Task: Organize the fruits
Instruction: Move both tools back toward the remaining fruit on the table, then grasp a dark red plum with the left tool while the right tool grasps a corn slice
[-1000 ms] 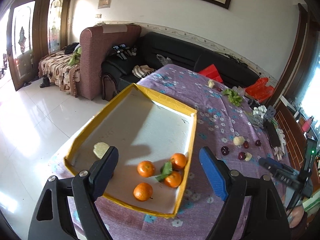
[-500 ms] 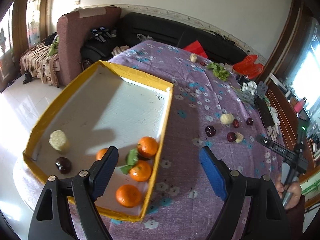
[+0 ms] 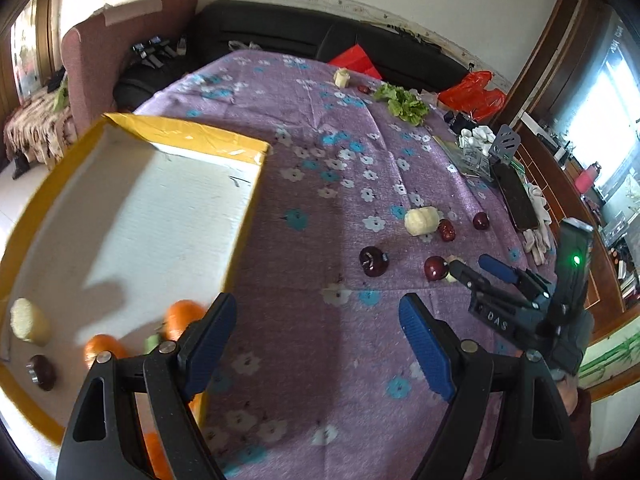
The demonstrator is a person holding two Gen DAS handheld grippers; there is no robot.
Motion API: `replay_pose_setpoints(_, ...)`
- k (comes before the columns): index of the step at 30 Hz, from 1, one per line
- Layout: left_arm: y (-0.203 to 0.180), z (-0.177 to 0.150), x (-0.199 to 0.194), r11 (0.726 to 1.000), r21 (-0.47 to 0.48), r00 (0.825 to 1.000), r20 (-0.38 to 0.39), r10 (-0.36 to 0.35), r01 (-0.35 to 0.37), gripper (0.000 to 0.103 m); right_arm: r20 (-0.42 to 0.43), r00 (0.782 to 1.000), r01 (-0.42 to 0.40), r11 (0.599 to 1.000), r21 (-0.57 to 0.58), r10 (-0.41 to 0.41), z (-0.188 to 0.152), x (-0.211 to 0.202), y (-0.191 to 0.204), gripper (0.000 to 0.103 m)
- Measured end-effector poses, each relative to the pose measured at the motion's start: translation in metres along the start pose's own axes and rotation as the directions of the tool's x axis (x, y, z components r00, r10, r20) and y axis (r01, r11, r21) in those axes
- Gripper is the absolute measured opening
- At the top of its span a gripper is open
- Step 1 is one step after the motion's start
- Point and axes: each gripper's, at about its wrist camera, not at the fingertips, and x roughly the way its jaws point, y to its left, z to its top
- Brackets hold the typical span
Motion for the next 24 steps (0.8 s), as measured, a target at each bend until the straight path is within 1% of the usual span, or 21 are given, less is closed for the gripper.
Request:
replay_pose_setpoints(1,-0.003,0.004,0.01,1.0,-0.013,1.0,-0.017,-0.019,0.019,0.082,-0.004,1.0,-0.007,1.0,-0.002,0.007,0.0,-0.001,-0.002,0.061)
replay_pose_setpoints(3,-0.007,0.009,0.023,0.999,-0.023,0.999,-0.039,-0.036,0.035,0.082,-0.013,1.0,-0.016,1.0,-0.001,0.016,-0.002,-0.002,-0.007,0.061)
replay_pose_setpoints(7,-0.015,0.016,0.044,1.0,-0.009,0.998,-0.055,-0.03,0.03,0.082,-0.025,1.0,-0.018,0.999,-0.049,0.017,-0.007,-0.006,-0.008,0.061)
replay_pose_setpoints(9,-0.017,0.02,0.056,1.0,0.0,0.997,-0.066,-0.026,0.026,0.082,-0.032,0.999,-0.025,0.998,-0.056,0.023,-0.007,-0.002,-0.005,0.061)
replay_pose_setpoints(11,-0.02,0.024,0.069,0.999,0.007,0.996,-0.076,-0.045,0.046,0.082,-0.039,0.999,-0.037,0.996,-0.077,0.034,-0.006,0.003,0.0,0.061)
replay_pose_setpoints(12,-0.02,0.025,0.073,0.999,0.007,0.995,-0.082,-0.051,0.052,0.082,-0.044,0.999,-0.027,0.995,-0.092,0.023,-0.006,0.005,0.004,0.061)
replay_pose_setpoints(14,-0.023,0.025,0.085,0.999,0.012,0.994,-0.098,-0.05,0.051,0.077,-0.033,0.999,-0.004,0.995,-0.1,0.001,-0.005,0.009,0.008,0.061)
replay_pose_setpoints(15,-0.025,0.025,0.09,0.999,0.021,0.994,-0.103,-0.048,0.05,0.076,-0.026,1.0,-0.004,0.996,-0.088,0.002,-0.003,0.009,0.006,0.061)
replay_pose_setpoints(17,-0.032,0.022,0.099,0.998,0.059,0.993,-0.112,-0.03,0.037,0.069,-0.018,1.0,-0.021,0.998,-0.06,0.02,0.001,0.01,0.003,0.059)
replay_pose_setpoints(18,-0.038,0.02,0.1,0.996,0.09,0.995,-0.099,-0.003,0.012,0.069,-0.015,1.0,-0.021,0.998,-0.056,0.02,0.001,0.01,0.002,0.057)
replay_pose_setpoints(21,-0.055,0.012,0.104,0.983,0.182,0.997,-0.07,0.045,-0.031,0.067,-0.004,1.0,-0.006,0.998,-0.064,0.006,0.001,0.012,0.005,0.057)
replay_pose_setpoints(22,-0.059,0.01,0.104,0.977,0.206,0.996,-0.055,0.07,-0.057,0.061,-0.002,1.0,-0.003,0.998,-0.067,0.003,0.001,0.012,0.005,0.057)
replay_pose_setpoints(23,-0.064,0.007,0.106,0.965,0.243,0.993,-0.033,0.113,-0.101,0.046,-0.002,1.0,-0.006,0.998,-0.064,0.006,0.002,0.012,0.004,0.057)
replay_pose_setpoints(24,-0.068,0.003,0.106,0.949,0.28,0.988,-0.009,0.151,-0.143,0.038,-0.005,1.0,-0.014,0.998,-0.059,0.014,0.002,0.013,0.003,0.055)
